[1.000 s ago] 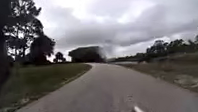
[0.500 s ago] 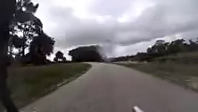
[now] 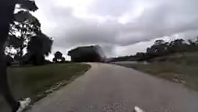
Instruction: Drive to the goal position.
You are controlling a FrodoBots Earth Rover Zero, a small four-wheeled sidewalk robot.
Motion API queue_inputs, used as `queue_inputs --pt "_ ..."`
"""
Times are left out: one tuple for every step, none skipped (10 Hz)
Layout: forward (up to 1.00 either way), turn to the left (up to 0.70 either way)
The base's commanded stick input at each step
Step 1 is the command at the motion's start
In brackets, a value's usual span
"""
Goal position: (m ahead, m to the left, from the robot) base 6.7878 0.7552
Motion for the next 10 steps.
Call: queue_inputs --pt "0.7 0.0" --pt "0.7 0.0" --pt "0.7 0.0" --pt "0.7 -0.09" --pt "0.7 -0.19" --pt "0.7 -0.29" --pt "0.7 -0.25" --pt "0.7 -0.07" --pt "0.7 0.0" --pt "0.7 0.0"
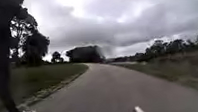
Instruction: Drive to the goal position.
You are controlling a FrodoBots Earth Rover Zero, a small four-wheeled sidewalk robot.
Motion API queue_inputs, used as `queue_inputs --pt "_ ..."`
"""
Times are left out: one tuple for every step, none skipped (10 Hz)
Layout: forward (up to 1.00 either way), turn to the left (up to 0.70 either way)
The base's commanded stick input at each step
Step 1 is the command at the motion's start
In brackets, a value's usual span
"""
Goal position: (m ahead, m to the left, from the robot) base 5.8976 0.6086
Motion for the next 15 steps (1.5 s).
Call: queue_inputs --pt "0.7 0.0" --pt "0.7 0.0" --pt "0.7 0.0" --pt "0.7 0.0" --pt "0.7 0.0" --pt "0.7 0.0" --pt "0.7 -0.21" --pt "0.7 -0.28" --pt "0.7 -0.22" --pt "0.7 -0.05" --pt "0.7 0.0" --pt "0.7 0.0" --pt "0.7 0.0" --pt "0.7 0.0" --pt "0.7 0.0"
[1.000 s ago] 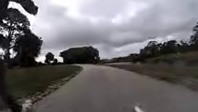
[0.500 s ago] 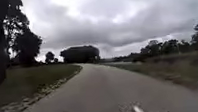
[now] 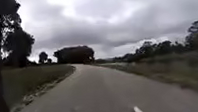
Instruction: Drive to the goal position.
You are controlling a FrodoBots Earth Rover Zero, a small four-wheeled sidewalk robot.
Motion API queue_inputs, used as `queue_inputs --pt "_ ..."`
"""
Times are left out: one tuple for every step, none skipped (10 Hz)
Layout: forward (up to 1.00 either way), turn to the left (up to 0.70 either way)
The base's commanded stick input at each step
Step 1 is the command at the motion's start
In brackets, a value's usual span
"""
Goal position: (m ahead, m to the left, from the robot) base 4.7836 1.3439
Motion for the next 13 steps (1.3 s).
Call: queue_inputs --pt "0.7 0.0" --pt "0.7 0.0" --pt "0.7 0.0" --pt "0.7 0.0" --pt "0.7 0.0" --pt "0.7 0.0" --pt "0.7 0.0" --pt "0.7 0.0" --pt "0.7 0.0" --pt "0.7 0.0" --pt "0.7 0.0" --pt "0.7 0.0" --pt "0.7 0.0"
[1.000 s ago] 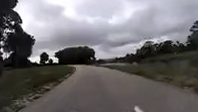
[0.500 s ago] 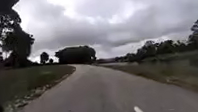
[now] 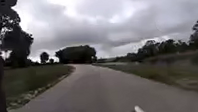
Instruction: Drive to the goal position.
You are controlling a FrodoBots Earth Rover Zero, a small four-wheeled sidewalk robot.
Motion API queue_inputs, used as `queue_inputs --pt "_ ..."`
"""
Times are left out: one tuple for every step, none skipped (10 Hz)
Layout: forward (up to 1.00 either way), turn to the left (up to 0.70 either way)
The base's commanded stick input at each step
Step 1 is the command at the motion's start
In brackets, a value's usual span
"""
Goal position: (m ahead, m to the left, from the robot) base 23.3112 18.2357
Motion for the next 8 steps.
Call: queue_inputs --pt "0.7 0.0" --pt "0.7 0.0" --pt "0.7 0.0" --pt "0.7 0.0" --pt "0.7 0.0" --pt "0.7 0.0" --pt "0.7 0.0" --pt "0.7 0.0"
